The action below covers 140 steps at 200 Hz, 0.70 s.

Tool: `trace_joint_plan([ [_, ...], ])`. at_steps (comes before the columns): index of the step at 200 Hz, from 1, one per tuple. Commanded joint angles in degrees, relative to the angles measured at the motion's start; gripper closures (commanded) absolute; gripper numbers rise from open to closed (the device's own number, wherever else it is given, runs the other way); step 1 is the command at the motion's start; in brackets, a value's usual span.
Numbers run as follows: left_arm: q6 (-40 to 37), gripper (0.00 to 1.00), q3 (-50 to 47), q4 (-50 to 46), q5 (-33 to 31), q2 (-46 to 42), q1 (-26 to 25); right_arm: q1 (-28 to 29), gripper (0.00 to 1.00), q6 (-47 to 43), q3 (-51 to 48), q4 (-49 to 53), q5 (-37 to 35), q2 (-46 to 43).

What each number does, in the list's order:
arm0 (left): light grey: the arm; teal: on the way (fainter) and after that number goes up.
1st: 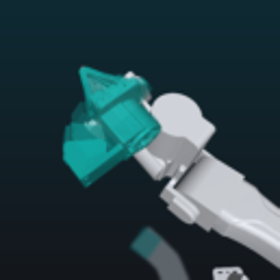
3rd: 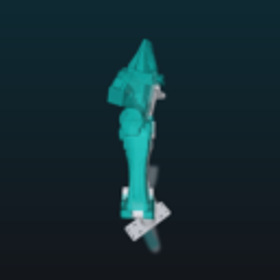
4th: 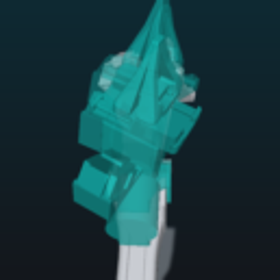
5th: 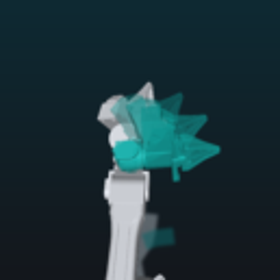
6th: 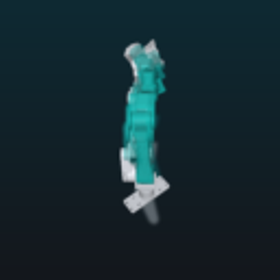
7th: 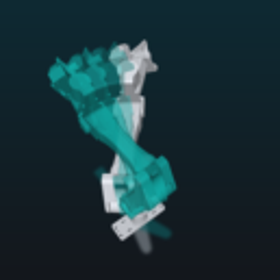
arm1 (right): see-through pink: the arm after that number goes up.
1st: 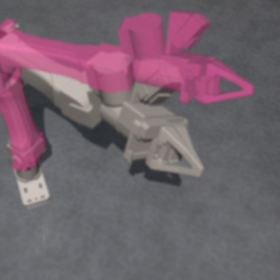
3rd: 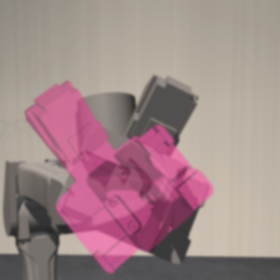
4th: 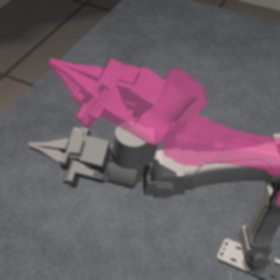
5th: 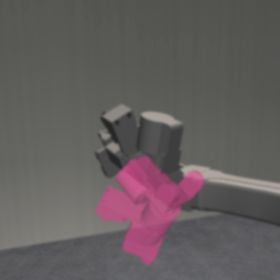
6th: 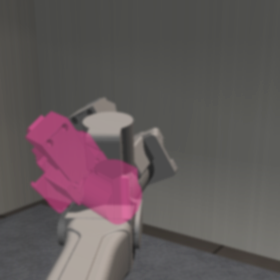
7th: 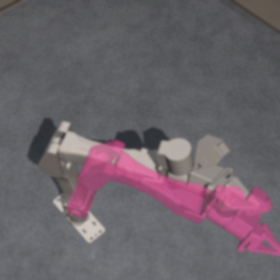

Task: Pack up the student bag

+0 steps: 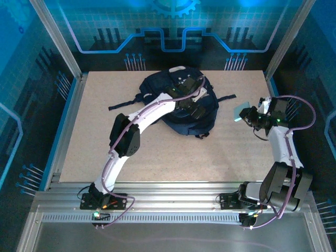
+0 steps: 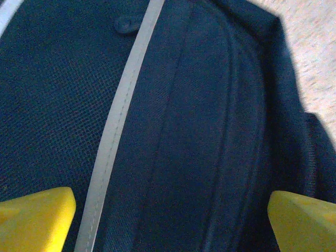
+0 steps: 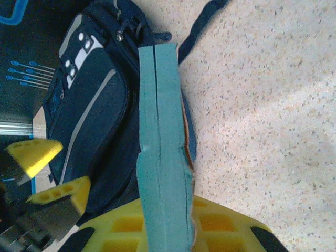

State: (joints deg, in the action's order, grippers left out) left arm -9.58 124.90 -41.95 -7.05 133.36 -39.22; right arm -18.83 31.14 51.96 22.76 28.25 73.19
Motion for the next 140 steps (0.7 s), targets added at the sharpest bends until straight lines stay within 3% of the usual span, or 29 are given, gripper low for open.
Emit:
trace_joint_plan([
  [1, -3.65, 0.07, 3.49, -4.46, -3.72, 3.14, -0.02, -0.52, 0.95, -0.43, -1.13, 0.31, 2.75, -1.26],
  [26, -5.37, 0.11, 3.57, -3.84, -5.69, 4.54, -0.07, -0.16, 0.95, 1.58, -3.59, -2.04, 3.92, -1.71],
  [37, -5.91, 0.18, 4.16, -3.99, -6.51, 5.21, -0.07, 0.81, 0.95, 2.23, -4.29, -3.25, 3.32, -1.92],
  [76, -2.67, 0.78, 8.89, -7.36, -1.16, 4.71, -0.01, 9.07, 1.0, 5.24, -5.26, -10.37, 1.52, -0.01],
  [96, -0.94, 1.0, 9.89, -7.28, 1.62, 2.96, 0.08, 13.04, 1.0, 7.87, -4.05, -14.13, 1.27, 2.51],
  [140, 7.83, 1.0, 13.87, -6.91, 9.53, 0.73, 2.08, 19.08, 0.99, 15.53, -1.95, -23.78, 1.88, 8.93],
])
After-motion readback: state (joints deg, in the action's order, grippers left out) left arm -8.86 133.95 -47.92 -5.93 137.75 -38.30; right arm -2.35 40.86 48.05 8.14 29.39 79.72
